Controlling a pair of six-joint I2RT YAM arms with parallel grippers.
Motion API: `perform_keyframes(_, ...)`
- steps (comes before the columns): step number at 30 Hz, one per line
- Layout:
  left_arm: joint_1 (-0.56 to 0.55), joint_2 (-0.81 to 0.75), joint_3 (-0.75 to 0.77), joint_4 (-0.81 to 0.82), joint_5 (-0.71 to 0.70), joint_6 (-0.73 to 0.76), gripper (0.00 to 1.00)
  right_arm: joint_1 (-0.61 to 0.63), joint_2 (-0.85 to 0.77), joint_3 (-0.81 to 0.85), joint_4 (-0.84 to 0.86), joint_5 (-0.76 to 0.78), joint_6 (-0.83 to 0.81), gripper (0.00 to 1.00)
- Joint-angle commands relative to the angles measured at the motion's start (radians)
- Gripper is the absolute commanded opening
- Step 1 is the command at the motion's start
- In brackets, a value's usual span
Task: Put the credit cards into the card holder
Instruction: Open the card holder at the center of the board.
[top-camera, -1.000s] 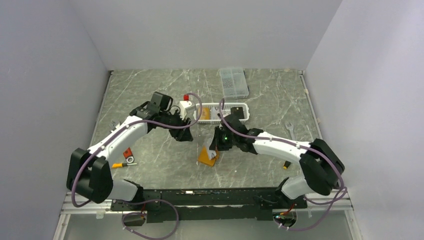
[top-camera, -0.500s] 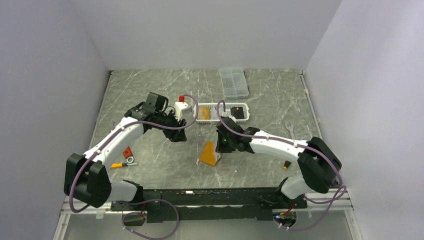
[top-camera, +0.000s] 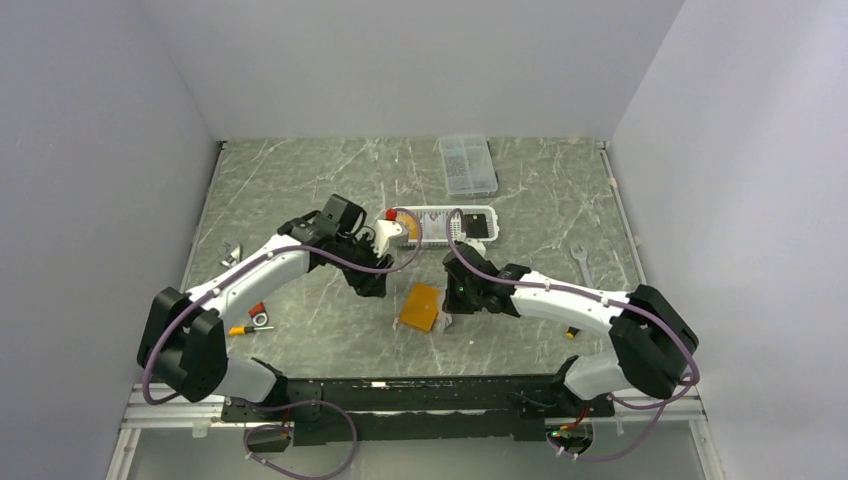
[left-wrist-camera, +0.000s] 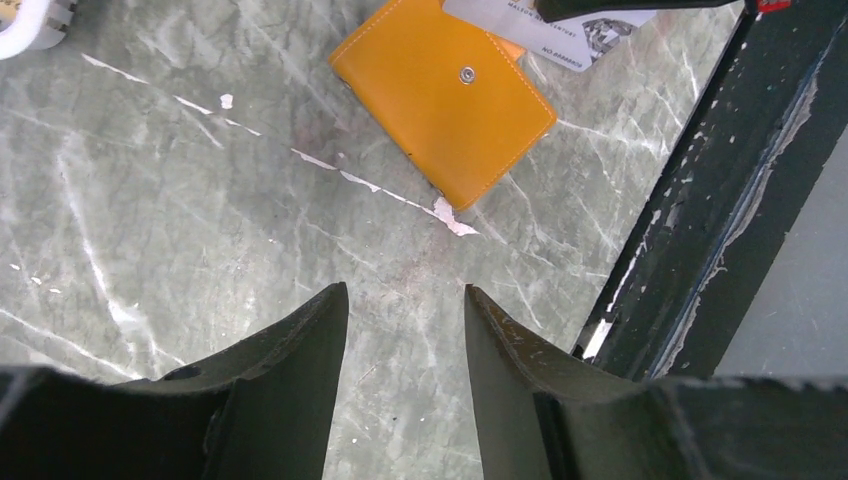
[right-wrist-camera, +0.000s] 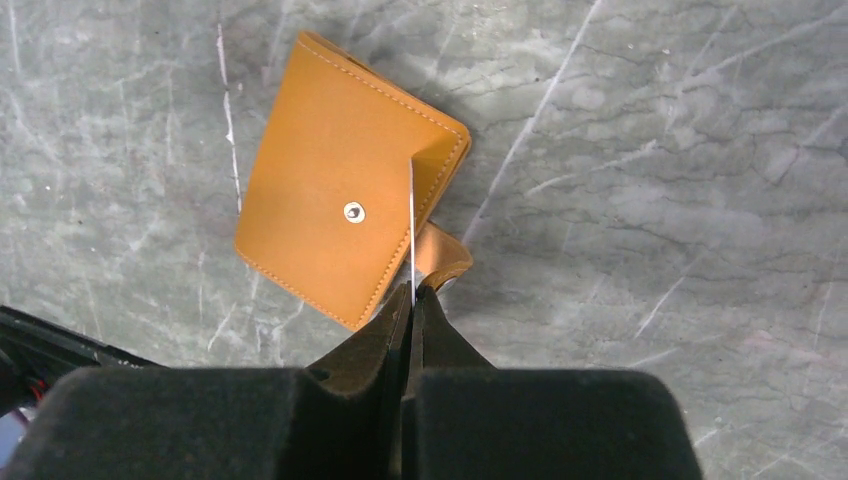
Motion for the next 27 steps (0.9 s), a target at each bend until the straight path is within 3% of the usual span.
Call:
perform_keyframes(1,-0.062,0.013,0.026,0.046,-0.093,-0.028,0.54,-0.001,-0.043,-0.037,0.001,0.033,0.024,0.0)
perform_keyframes(5,-0.163,0.064,0.08,0.03,-0.254,-0.088,0.6,-0.002,-0.058,-0.081,0.019,0.046,0.046,0.0)
perform_keyframes(7,-0.209,0.086,0.093,0.03,-0.284,-0.116,0.77,-0.002,-0.062,-0.111,0.045,0.046,0.062,0.0)
perform_keyframes(9,-0.266,0.091,0.085,0.056,-0.319,-0.124,0.83,-0.004,-0.062,-0.137,0.071,0.046,0.075,0.0)
perform_keyframes(16,-0.389,0.184,0.115,0.112,-0.408,-0.173,0.84,-0.023,-0.111,-0.214,0.114,0.064,0.106,0.0)
perform_keyframes(27,-0.459,0.323,0.165,0.129,-0.471,-0.174,0.83,-0.094,-0.209,-0.345,0.231,0.009,0.14,0.0)
